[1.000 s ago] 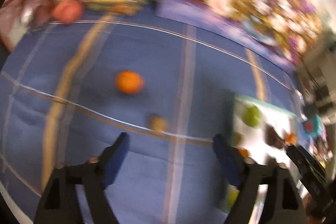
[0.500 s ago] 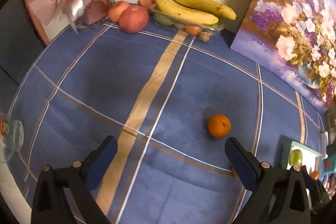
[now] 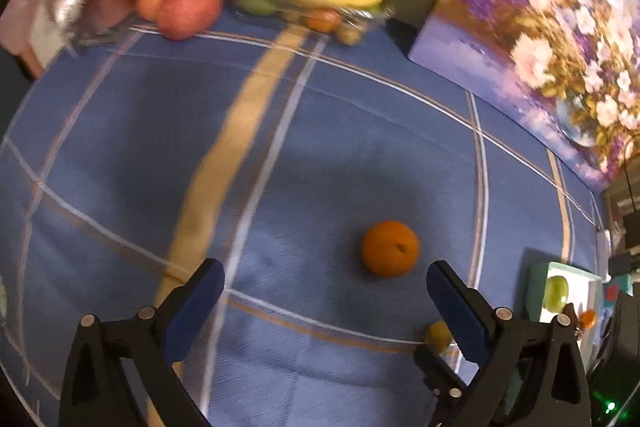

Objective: Organize fruits
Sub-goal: 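Move both open tools back to the last loose fruits, then grasp a small yellow-brown fruit with the right tool while the left grasps the last orange, then carry the small fruit and orange over the white tray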

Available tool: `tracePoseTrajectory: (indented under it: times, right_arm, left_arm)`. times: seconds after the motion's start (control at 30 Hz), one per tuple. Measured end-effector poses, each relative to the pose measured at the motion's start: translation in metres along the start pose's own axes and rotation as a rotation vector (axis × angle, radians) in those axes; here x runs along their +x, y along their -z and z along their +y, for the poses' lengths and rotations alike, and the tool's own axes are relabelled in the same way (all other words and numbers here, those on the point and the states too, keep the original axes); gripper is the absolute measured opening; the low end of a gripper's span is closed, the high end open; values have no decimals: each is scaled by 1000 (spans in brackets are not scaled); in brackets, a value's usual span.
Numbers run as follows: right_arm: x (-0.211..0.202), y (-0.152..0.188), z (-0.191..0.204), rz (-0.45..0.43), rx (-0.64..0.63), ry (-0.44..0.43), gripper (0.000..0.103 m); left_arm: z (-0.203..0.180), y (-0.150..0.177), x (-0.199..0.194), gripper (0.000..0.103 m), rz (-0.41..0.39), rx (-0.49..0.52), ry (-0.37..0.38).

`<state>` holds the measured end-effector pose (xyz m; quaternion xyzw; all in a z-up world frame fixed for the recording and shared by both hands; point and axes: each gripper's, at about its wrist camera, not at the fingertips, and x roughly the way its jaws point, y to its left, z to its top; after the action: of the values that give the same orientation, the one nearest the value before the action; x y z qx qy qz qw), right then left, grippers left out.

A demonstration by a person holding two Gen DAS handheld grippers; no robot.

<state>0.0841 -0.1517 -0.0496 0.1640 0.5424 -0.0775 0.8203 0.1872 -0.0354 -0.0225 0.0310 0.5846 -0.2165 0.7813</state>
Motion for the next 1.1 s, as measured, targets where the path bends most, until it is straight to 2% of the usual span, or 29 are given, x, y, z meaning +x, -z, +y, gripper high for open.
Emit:
tracePoseTrajectory:
  times: [0.07, 0.17, 0.3, 0.37, 0.4, 0.43, 0.53, 0.67, 0.83, 1.1]
  right_arm:
    - [4, 0, 1, 7, -7, -8, 58]
    - [9, -1, 2, 12, -9, -22, 46]
    - [12, -4, 1, 12, -12, -45, 26]
    - [13, -3, 1, 14, -19, -47, 24]
    - [12, -2, 0, 13, -20, -49, 24]
    - [13, -2, 0, 13, -19, -52, 24]
    - [12, 1, 0, 13, -20, -52, 24]
    - [7, 5, 0, 16, -24, -47, 23]
    - [-16, 13, -8, -5, 1, -41, 23]
    - [-65, 50, -34, -44, 72, 4, 23]
  left_arm:
    - [-5, -1, 9, 100, 19, 4, 29]
    - [-14, -1, 23, 93, 42, 16, 62]
    - [-19, -3, 34, 69, 57, 9, 68]
    - [-20, -4, 36, 57, 58, 7, 85]
    - [-20, -4, 36, 45, 57, 3, 109]
    - [-20, -4, 35, 39, 58, -8, 141]
    - [-20, -3, 32, 38, 48, -8, 113]
    - [-15, 0, 27, 38, 58, -50, 134]
    - [-18, 17, 3, 38, 47, -69, 125]
    - [-58, 67, -31, 38, 42, 47, 96]
